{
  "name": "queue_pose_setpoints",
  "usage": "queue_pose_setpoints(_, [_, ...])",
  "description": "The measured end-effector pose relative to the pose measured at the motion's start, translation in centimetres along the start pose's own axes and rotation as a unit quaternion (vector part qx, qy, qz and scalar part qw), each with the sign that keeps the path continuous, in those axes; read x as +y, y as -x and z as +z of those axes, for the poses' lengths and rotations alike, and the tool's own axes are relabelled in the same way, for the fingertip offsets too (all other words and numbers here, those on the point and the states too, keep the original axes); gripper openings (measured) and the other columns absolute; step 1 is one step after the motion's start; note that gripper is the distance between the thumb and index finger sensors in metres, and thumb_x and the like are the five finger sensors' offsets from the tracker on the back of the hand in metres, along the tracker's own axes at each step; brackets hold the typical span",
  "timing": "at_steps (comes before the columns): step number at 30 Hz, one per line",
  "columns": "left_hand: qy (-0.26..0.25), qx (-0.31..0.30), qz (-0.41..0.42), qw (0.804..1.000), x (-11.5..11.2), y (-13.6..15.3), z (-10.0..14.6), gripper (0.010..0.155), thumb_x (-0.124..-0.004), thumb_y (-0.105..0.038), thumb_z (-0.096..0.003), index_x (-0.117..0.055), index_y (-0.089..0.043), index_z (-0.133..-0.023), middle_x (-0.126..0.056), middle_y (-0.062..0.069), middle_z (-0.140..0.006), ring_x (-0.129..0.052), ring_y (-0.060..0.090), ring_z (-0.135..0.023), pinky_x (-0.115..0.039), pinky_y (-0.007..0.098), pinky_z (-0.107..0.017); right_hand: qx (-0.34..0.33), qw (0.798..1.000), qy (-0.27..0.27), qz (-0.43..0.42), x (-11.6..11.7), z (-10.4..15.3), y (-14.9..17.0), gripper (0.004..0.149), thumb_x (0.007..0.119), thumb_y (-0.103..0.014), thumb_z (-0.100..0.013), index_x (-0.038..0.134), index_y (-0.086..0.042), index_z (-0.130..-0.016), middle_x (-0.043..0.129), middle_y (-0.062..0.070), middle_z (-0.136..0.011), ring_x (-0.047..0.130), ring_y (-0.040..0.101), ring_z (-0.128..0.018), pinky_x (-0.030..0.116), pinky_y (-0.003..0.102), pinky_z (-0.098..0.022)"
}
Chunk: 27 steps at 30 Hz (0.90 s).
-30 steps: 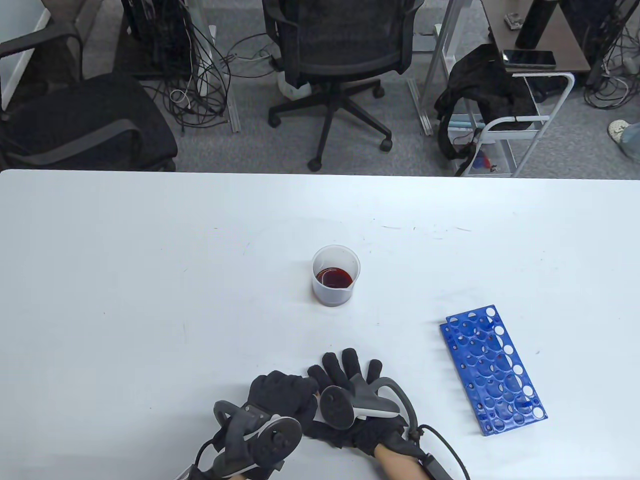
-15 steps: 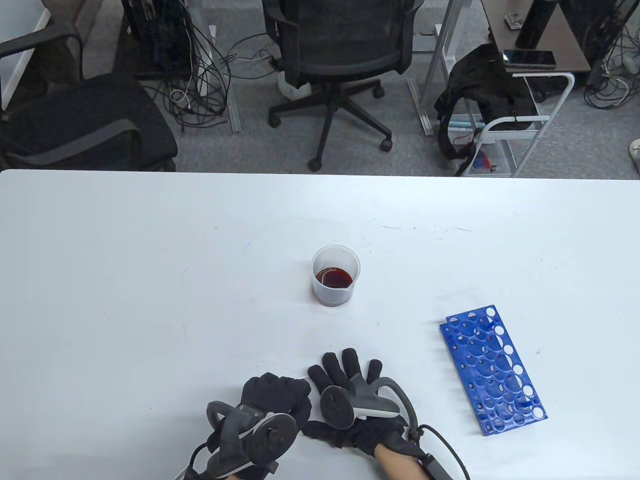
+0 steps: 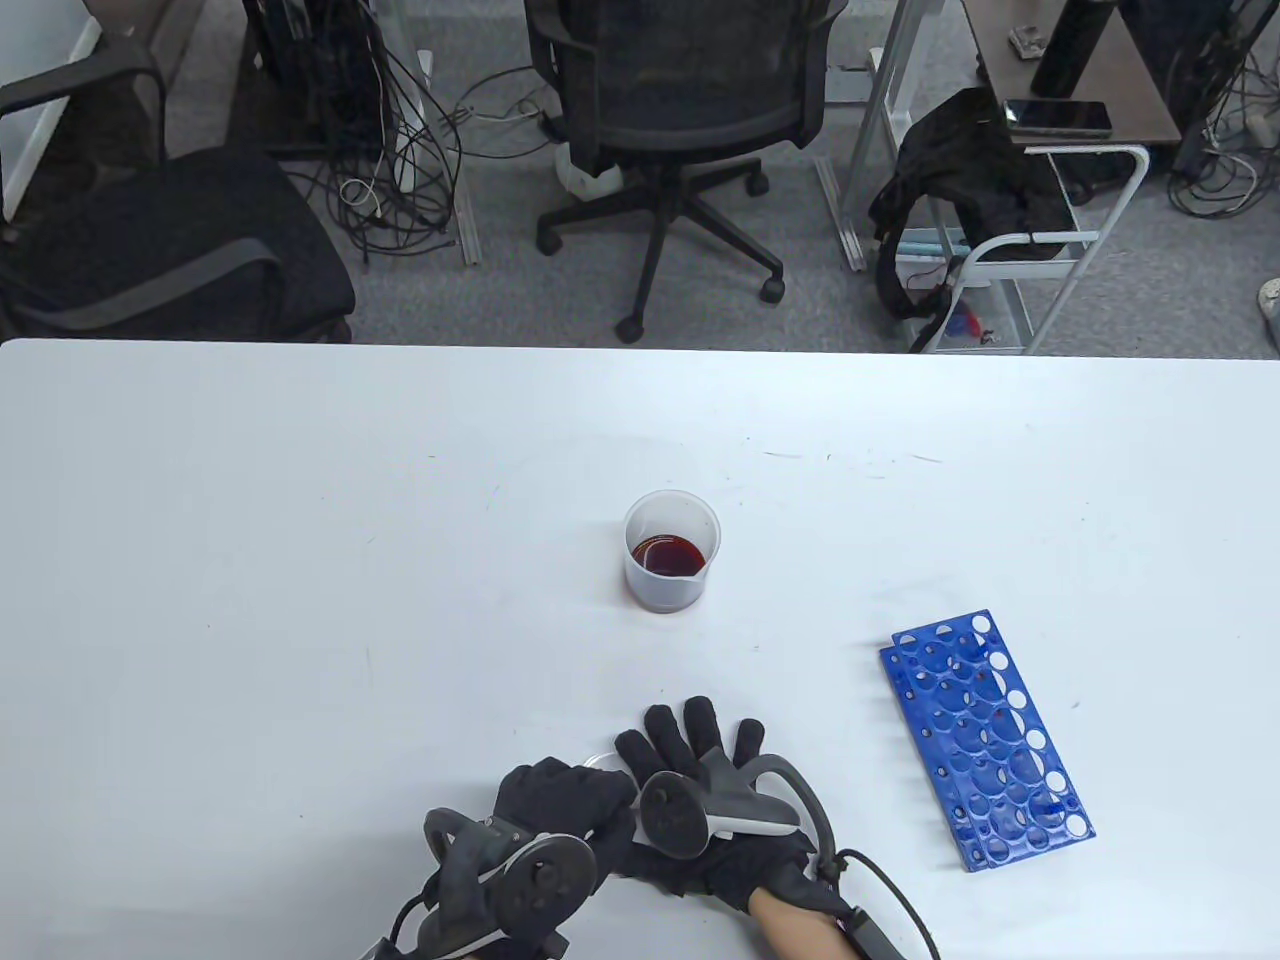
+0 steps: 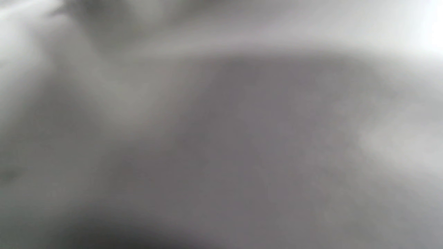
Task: Dip glass rod and spread liquid on culture dish
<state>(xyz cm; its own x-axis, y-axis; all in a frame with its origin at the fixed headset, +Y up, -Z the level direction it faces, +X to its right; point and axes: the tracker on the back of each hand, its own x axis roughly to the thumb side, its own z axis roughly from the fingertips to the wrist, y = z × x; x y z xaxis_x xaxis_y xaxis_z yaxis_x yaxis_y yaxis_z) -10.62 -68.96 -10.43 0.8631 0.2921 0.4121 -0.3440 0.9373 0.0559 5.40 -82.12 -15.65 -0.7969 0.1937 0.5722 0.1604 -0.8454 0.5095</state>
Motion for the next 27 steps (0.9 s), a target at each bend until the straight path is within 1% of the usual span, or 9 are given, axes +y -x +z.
queue_pose_setpoints(3, [-0.004, 0.0, -0.001, 1.0, -0.1, -0.1, 0.0, 0.037, -0.086, -0.046, -0.0499, -0.094, -0.023, -0.078, -0.105, 0.0, -0.07, -0.107, 0.028, -0.058, -0.091, 0.044, -0.05, 0.0, 1.0, 0.0, 0.0, 0.0, 0.0, 0.0, 0.101, 0.034, -0.077, -0.054, -0.025, -0.012, -0.104, -0.025, 0.025, -0.107, -0.021, 0.059, -0.092, 0.001, 0.085, -0.054])
queue_pose_setpoints(8, [-0.018, 0.009, -0.012, 1.0, 0.0, -0.1, 0.1, 0.037, -0.086, -0.046, -0.05, -0.094, -0.023, -0.078, -0.105, 0.0, -0.07, -0.107, 0.03, -0.058, -0.091, 0.044, -0.05, 0.0, 1.0, 0.0, 0.0, 0.0, 0.0, 0.0, 0.101, 0.034, -0.077, -0.055, -0.025, -0.012, -0.104, -0.025, 0.025, -0.107, -0.021, 0.059, -0.092, 0.001, 0.085, -0.054])
queue_pose_setpoints(10, [-0.02, 0.012, -0.015, 1.0, 0.1, -0.1, 0.0, 0.037, -0.086, -0.046, -0.0498, -0.094, -0.023, -0.078, -0.105, 0.0, -0.07, -0.107, 0.029, -0.058, -0.091, 0.044, -0.05, 0.0, 1.0, 0.0, 0.0, 0.0, 0.0, 0.0, 0.101, 0.034, -0.077, -0.055, -0.025, -0.012, -0.104, -0.025, 0.025, -0.107, -0.021, 0.059, -0.092, 0.001, 0.085, -0.054])
queue_pose_setpoints(18, [-0.024, 0.014, -0.016, 0.999, 0.1, 0.0, -0.1, 0.037, -0.087, -0.046, -0.0496, -0.094, -0.023, -0.078, -0.105, 0.0, -0.07, -0.107, 0.03, -0.058, -0.091, 0.044, -0.05, 0.0, 1.0, 0.0, 0.0, 0.0, 0.0, 0.0, 0.101, 0.034, -0.077, -0.055, -0.025, -0.012, -0.104, -0.025, 0.025, -0.107, -0.021, 0.059, -0.092, 0.001, 0.085, -0.054])
queue_pose_setpoints(19, [-0.023, 0.015, -0.015, 0.999, 0.2, 0.0, -0.1, 0.037, -0.086, -0.046, -0.0498, -0.094, -0.023, -0.078, -0.105, 0.0, -0.07, -0.107, 0.028, -0.058, -0.091, 0.044, -0.05, 0.0, 1.0, 0.0, 0.0, 0.0, 0.0, 0.0, 0.101, 0.034, -0.077, -0.055, -0.025, -0.012, -0.104, -0.025, 0.025, -0.107, -0.021, 0.059, -0.092, 0.001, 0.085, -0.054])
queue_pose_setpoints(22, [-0.032, 0.019, -0.012, 0.999, 0.7, 0.1, 0.0, 0.038, -0.086, -0.046, -0.0498, -0.094, -0.022, -0.078, -0.105, 0.0, -0.07, -0.107, 0.03, -0.058, -0.091, 0.044, -0.051, 0.0, 1.0, 0.0, 0.0, 0.0, 0.0, 0.0, 0.101, 0.034, -0.077, -0.055, -0.025, -0.012, -0.104, -0.026, 0.025, -0.107, -0.021, 0.059, -0.092, 0.001, 0.085, -0.054])
queue_pose_setpoints(27, [-0.059, 0.032, 0.008, 0.998, 2.5, 0.8, 0.4, 0.038, -0.085, -0.046, -0.0506, -0.093, -0.021, -0.079, -0.104, 0.001, -0.07, -0.106, 0.03, -0.058, -0.09, 0.045, -0.051, 0.0, 1.0, 0.0, 0.0, 0.0, 0.0, 0.0, 0.101, 0.034, -0.077, -0.055, -0.025, -0.012, -0.104, -0.026, 0.025, -0.107, -0.021, 0.059, -0.092, 0.001, 0.085, -0.054])
